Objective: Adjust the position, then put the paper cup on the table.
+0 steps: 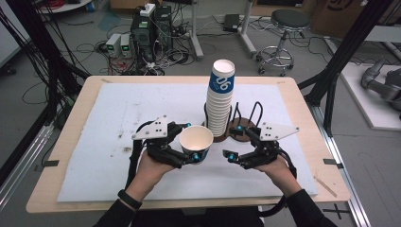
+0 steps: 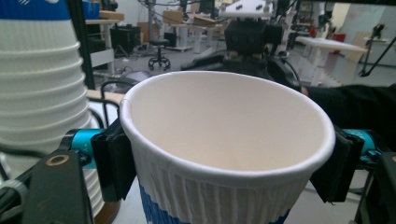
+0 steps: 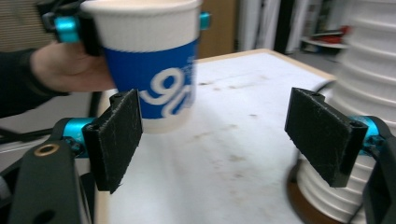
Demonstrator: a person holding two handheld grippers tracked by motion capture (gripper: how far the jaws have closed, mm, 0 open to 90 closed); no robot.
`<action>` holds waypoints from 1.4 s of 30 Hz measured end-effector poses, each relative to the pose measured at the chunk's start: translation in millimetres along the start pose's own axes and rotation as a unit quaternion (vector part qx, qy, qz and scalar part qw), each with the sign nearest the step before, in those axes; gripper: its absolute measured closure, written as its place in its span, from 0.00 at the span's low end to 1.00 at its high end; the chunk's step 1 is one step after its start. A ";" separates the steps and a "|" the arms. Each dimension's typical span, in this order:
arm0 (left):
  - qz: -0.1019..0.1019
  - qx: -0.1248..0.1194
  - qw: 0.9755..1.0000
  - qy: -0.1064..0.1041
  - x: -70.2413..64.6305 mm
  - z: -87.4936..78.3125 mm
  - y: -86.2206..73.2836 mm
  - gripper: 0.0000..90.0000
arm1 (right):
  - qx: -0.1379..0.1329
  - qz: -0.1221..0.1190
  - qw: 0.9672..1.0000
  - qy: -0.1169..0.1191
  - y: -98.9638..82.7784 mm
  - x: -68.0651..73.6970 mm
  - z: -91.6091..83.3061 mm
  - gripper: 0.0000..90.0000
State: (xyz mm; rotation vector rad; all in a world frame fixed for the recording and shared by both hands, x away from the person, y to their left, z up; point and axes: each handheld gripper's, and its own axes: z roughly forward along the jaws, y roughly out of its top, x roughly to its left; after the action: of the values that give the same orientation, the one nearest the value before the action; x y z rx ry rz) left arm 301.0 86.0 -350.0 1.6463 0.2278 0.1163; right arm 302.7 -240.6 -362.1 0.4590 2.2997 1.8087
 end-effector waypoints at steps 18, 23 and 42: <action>-0.001 0.012 0.999 0.043 11.5 -16.4 -7.2 0.25 | -0.033 0.046 0.994 -0.089 -11.3 -22.0 -35.8 0.22; 0.000 0.011 0.999 0.045 9.7 -17.2 -6.1 0.24 | -0.036 0.036 0.994 -0.094 -9.5 -20.2 -36.3 0.22; 0.004 0.003 0.999 0.048 8.3 -19.9 1.8 0.24 | -0.040 0.036 0.991 -0.119 -7.2 -22.8 -47.3 0.22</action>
State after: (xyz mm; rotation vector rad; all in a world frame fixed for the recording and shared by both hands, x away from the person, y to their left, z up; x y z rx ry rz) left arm 305.0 107.1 -346.9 1.6487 0.2945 0.2009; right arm 307.6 -293.3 -358.6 0.7117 2.0681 1.7622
